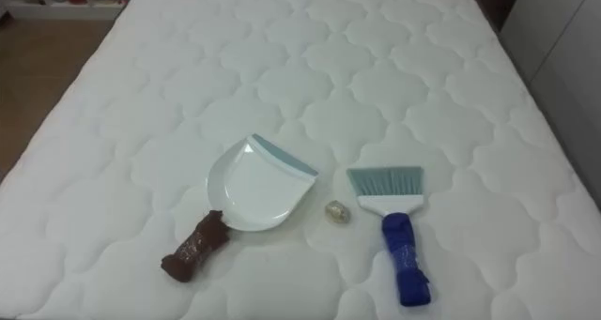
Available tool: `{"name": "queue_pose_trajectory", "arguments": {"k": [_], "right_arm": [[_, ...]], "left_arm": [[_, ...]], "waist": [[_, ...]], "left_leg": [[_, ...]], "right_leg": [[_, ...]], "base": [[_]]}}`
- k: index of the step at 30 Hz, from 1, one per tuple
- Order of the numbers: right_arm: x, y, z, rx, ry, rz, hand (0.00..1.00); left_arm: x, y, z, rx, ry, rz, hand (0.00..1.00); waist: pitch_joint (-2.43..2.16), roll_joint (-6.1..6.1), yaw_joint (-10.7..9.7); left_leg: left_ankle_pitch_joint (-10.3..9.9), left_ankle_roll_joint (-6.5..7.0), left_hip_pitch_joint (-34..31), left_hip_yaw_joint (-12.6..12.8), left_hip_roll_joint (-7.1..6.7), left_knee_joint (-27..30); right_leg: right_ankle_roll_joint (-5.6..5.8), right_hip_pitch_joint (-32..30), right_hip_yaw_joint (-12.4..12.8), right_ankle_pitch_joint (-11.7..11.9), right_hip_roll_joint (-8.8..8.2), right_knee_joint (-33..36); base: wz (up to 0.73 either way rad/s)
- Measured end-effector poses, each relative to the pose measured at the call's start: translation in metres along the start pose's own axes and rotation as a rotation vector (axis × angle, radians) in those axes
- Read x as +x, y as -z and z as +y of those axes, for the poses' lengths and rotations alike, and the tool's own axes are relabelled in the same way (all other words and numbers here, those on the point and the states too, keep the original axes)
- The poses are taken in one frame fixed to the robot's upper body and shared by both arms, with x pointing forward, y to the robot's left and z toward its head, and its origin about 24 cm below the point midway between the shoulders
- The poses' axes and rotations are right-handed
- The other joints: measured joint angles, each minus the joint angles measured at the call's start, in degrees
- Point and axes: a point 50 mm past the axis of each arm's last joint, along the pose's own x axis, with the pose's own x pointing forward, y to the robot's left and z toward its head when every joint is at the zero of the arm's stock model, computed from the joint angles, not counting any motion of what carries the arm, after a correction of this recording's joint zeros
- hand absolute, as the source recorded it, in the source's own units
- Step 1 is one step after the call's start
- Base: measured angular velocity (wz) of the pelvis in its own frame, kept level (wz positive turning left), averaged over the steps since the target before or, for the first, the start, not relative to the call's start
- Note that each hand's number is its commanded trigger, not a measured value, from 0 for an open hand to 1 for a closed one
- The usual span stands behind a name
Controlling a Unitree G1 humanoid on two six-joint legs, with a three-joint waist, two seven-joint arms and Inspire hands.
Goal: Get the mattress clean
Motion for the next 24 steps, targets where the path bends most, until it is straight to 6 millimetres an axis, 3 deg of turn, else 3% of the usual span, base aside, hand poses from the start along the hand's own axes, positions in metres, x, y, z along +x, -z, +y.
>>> {"name": "queue_pose_trajectory", "arguments": {"k": [17,24], "right_arm": [[-0.002,0.008,-0.001,0.048,0.032,-0.015,0.00],[-0.002,0.008,-0.001,0.047,0.045,-0.028,0.00]], "left_arm": [[0.000,0.002,0.000,0.046,-0.048,-0.006,0.00],[-0.002,-0.014,0.013,-0.024,-0.163,-0.108,0.00]], "waist": [[-0.12,-0.52,0.0],[-0.43,-0.94,0.2]], "left_leg": [[0.0,0.00,0.2,-0.2,-0.05,0.1],[0.0,0.00,0.0,-0.3,-0.05,0.2]], "right_leg": [[-0.01,0.1,-0.2,-0.1,-0.05,0.1],[-0.01,-0.1,-0.3,-0.1,-0.04,0.1]], "base": [[0.00],[0.00]]}}
